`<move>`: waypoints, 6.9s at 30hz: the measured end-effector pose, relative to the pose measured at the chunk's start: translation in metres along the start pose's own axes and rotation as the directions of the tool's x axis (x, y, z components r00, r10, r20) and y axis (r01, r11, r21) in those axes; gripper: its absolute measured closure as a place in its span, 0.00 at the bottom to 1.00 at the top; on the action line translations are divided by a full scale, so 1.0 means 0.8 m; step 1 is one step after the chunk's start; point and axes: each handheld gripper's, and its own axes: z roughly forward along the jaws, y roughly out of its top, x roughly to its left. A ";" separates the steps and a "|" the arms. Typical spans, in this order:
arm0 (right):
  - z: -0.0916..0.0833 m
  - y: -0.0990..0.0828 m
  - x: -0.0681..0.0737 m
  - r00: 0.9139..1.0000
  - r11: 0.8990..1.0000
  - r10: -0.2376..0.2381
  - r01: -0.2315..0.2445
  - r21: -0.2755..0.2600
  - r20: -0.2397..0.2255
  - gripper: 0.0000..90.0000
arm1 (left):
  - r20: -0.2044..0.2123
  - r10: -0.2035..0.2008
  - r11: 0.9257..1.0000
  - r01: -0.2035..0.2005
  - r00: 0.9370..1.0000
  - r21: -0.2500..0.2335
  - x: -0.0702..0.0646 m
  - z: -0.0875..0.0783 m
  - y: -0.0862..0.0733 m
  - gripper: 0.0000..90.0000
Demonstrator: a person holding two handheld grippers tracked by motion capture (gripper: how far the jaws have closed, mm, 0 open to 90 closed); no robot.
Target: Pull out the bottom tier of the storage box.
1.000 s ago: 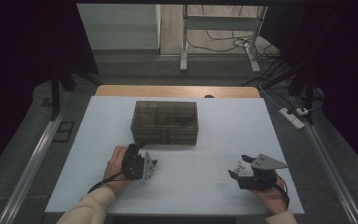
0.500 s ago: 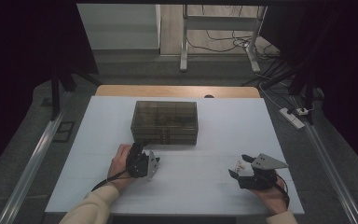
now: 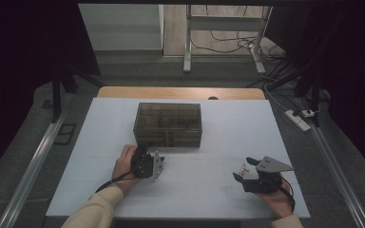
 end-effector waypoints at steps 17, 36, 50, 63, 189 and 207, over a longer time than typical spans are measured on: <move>0.000 0.000 0.000 1.000 1.000 0.003 -0.003 -0.003 -0.001 0.23 | -0.006 0.027 1.000 -0.027 1.000 -0.002 -0.004 0.012 0.010 0.42; 0.000 -0.001 -0.001 1.000 1.000 0.001 -0.001 -0.004 0.000 0.23 | -0.001 0.051 0.999 -0.051 0.999 0.001 -0.009 0.020 0.014 0.51; 0.000 -0.001 -0.001 1.000 1.000 0.001 -0.001 -0.005 0.000 0.23 | -0.007 0.063 0.998 -0.063 0.998 0.003 -0.011 0.024 0.019 0.53; 0.000 0.000 0.000 1.000 1.000 0.000 0.000 -0.003 0.000 0.23 | -0.018 0.066 0.998 -0.066 0.998 0.008 -0.011 0.027 0.019 0.56; 0.001 -0.002 -0.001 1.000 1.000 0.001 -0.001 0.012 -0.001 0.23 | -0.169 0.275 0.961 -0.268 0.947 0.062 -0.037 0.052 0.018 0.88; 0.001 -0.002 -0.001 1.000 1.000 -0.001 0.001 0.012 0.000 0.23 | -0.200 0.301 0.954 -0.292 0.932 0.074 -0.043 0.054 0.017 0.88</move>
